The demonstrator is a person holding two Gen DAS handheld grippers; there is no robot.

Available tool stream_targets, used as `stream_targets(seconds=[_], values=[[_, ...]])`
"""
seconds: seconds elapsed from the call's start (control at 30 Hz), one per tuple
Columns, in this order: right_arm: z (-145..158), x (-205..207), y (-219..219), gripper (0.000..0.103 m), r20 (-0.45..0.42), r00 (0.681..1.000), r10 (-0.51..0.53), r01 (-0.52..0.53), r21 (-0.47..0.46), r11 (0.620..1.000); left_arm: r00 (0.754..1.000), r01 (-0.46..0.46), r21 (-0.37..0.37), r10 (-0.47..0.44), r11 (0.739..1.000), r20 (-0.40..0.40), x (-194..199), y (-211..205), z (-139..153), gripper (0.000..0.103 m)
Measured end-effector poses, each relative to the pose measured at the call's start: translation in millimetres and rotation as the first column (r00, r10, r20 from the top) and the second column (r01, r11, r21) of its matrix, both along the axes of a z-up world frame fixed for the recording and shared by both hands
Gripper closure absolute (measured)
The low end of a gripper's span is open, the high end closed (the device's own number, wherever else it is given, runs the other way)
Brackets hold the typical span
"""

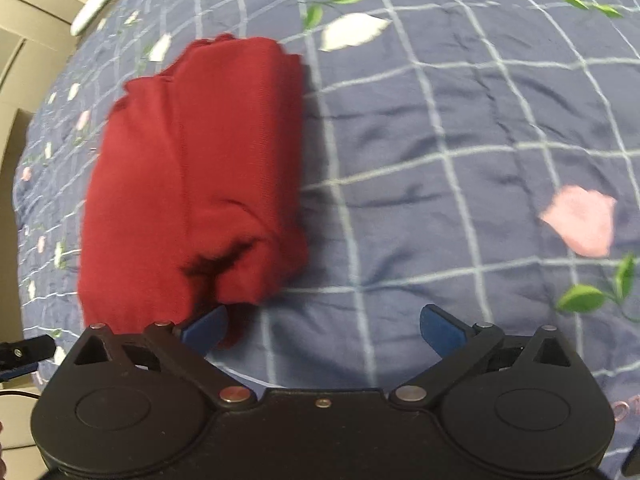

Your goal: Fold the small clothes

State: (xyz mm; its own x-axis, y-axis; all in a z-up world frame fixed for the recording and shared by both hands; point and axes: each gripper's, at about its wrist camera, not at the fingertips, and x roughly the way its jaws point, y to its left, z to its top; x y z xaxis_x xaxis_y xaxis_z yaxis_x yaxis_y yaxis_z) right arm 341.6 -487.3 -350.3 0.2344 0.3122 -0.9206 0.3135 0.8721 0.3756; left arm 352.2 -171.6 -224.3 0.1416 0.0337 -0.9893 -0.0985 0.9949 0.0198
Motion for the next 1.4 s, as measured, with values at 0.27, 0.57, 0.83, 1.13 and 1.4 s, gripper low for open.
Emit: stream_targets(seconds=[0.27,0.57,0.83,1.13,1.4], values=[[6.9,0.0,-19.6,0.001,0.041,0.995,-0.094,0.093,0.026,0.995,0.998,-0.06,-0.026,0.059,0.998,-0.009,18.3,16.4,-10.2,0.001],[12.9,45.7,-8.5,0.001,0.115,0.987,-0.11,0.102,0.07,0.992,0.997,-0.07,-0.07,0.073,0.995,0.04,64.4,13.8,-22.6,0.001],[-2.4,92.0,9.9,0.001,0.111,0.987,-0.118,0.108,0.088,0.99,0.999,-0.027,-0.054,0.028,0.998,0.023,100.1,-2.7,-55.4,0.001],[-23.9,99.7,16.6,0.0,0.083,0.991,-0.102,0.094,0.086,0.992,0.999,0.025,-0.071,-0.026,0.997,-0.025,112.6,-6.3,-85.0,0.0],[-22.8,87.3,25.4,0.0,0.168,0.986,-0.008,0.001,0.04,0.999,1.0,0.0,-0.112,-0.003,0.994,-0.023,109.0,1.1,-90.5,0.0]])
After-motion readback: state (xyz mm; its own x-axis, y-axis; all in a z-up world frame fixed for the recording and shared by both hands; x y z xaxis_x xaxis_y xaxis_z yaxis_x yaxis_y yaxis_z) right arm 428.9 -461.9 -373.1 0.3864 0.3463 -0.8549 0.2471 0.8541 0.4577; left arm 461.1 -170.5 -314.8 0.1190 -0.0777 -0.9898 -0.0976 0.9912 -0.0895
